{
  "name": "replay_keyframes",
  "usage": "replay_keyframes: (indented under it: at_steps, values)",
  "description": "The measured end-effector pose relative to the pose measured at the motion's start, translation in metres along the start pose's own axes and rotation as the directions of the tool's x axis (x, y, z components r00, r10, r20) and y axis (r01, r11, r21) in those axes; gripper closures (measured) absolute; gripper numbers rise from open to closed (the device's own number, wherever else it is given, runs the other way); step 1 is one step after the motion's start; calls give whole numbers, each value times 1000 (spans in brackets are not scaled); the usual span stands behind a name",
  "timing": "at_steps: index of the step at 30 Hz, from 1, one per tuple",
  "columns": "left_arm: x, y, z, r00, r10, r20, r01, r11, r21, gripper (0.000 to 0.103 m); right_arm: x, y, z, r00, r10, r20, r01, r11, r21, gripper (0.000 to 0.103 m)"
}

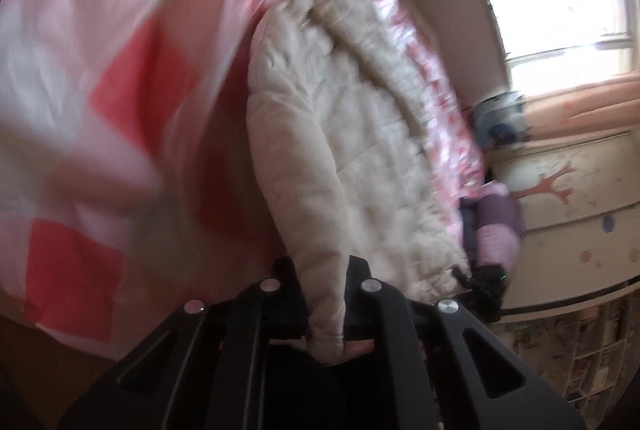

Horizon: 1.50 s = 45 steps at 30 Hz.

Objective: Fold large clothes
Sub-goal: 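Grasp the jacket hem with the right gripper while the left gripper grasps it too, then lift the held hem upward with both grippers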

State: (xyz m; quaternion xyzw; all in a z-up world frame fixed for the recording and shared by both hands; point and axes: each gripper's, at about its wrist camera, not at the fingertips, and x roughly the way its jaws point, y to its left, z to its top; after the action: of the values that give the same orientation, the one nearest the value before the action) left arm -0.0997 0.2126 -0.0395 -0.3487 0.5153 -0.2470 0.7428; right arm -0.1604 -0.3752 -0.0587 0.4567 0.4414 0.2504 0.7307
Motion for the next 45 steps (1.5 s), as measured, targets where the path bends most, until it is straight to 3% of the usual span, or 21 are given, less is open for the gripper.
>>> replay_keyframes:
  at_steps: [6,9,11,13,14,15,17,19,21,23,25,27,29,33,37,44,45]
  values:
    - [-59,-61,-3,990,-130,58,123,987,103,95,-56,74,-9,987,119,106,-104,985,-135,88]
    - [-92,-76,-22,981,-187,56,177,973,151,95,-99,104,-35,980,167,108,-142,968,-208,94]
    - [-107,-76,-39,983,-176,47,165,970,179,95,-117,115,-55,991,128,46,-112,962,-250,93]
    - [-98,-59,-53,991,-127,-34,131,973,189,94,-121,109,-73,1000,22,7,-20,968,-250,77]
    - [-91,-46,-57,994,-87,-66,98,978,184,93,-119,95,-79,999,14,-32,-20,978,-207,34]
    - [-81,-28,-60,993,-40,-108,57,984,168,89,-117,79,-83,999,-19,-42,11,986,-168,6]
    - [-63,16,-65,986,19,-165,0,994,113,88,-112,48,-85,995,-88,-54,82,991,-103,7]
    - [-63,45,-66,987,-29,-158,37,998,46,86,-107,13,-84,993,-92,-71,91,996,-27,7]
    - [-64,56,-64,988,-46,-144,50,999,21,64,-102,-11,-83,988,-126,-89,128,992,11,7]
    - [-62,64,-62,990,-50,-135,51,999,6,50,-92,-35,-78,983,-139,-118,146,988,53,7]
    - [-58,70,-57,988,-56,-141,55,998,-11,46,-81,-49,-71,985,-117,-128,126,990,61,7]
    - [-52,73,-52,988,-58,-141,55,998,-25,39,-75,-52,-62,983,-147,-108,152,988,38,7]
    - [-46,73,-52,988,-53,-148,50,998,-22,35,-62,-55,-54,988,-101,-119,107,993,45,7]
    - [-39,64,-55,986,-44,-158,44,999,-2,34,-22,-36,-60,958,44,-282,-44,999,4,6]
    - [-26,66,-54,983,-38,-177,36,999,-14,34,-10,-49,-52,949,-34,-314,44,999,24,7]
    - [-19,68,-60,983,-23,-182,21,1000,-13,35,-9,-62,-51,939,-1,-344,11,1000,28,7]
    - [-18,70,-61,983,-22,-181,17,999,-27,41,-9,-62,-54,944,-11,-329,19,1000,20,7]
